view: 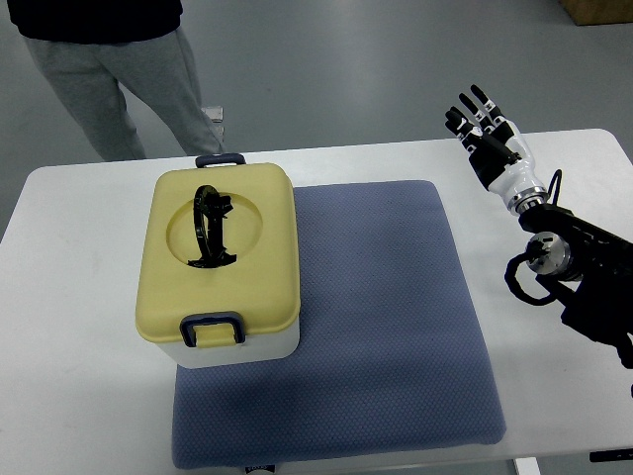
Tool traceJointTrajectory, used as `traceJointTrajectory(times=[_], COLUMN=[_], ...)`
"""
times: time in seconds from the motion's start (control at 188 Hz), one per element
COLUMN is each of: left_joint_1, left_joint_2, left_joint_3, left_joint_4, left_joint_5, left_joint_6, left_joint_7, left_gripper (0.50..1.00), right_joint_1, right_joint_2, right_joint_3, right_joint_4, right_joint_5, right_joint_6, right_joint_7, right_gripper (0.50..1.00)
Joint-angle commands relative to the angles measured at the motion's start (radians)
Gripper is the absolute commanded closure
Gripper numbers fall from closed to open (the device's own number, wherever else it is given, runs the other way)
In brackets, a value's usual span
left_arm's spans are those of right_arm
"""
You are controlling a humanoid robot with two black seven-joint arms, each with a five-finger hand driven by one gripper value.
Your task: Open white storage box with right hand
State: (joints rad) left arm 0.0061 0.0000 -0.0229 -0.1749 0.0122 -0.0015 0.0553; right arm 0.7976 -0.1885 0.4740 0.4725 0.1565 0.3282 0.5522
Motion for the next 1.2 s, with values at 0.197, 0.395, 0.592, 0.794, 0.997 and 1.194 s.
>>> traceJointTrajectory(times=[0.197,0.395,0.592,0.794,0.997,1.194], left_joint_1=[0.000,0.000,0.000,0.000,0.000,0.000], left_joint_2=[0.000,0.000,0.000,0.000,0.000,0.000], left_joint_3=[-0.002,-0.002,0.001,0.000,0.000,0.000], left_joint_4=[-0.001,-0.001,-0.001,-0.001,-0.001,-0.001], left_joint_5=[0.000,0.000,0.002,0.002,0.002,0.002], left_joint_6=[0.000,0.000,0.000,0.000,0.000,0.000], left_joint_7=[0.000,0.000,0.000,0.000,0.000,0.000], left_gripper=[0.500,0.500,0.500,0.500,0.500,0.500], right_joint_1=[0.002,0.002,0.000,0.000,0.006,0.006], right_joint_2=[-0.002,-0.005,-0.003,-0.003,-0.005,-0.008], right_joint_3=[0.000,-0.002,-0.002,0.000,0.000,0.000], right_joint_4=[0.000,0.000,0.000,0.000,0.000,0.000], right_joint_5=[0.000,0.000,0.000,0.000,0.000,0.000], right_joint_6=[0.000,0.000,0.000,0.000,-0.005,-0.012], right_joint_7=[0.000,0.000,0.000,0.000,0.000,0.000], right_gripper=[0.570,0.570,0.570,0.570,0.570,0.570])
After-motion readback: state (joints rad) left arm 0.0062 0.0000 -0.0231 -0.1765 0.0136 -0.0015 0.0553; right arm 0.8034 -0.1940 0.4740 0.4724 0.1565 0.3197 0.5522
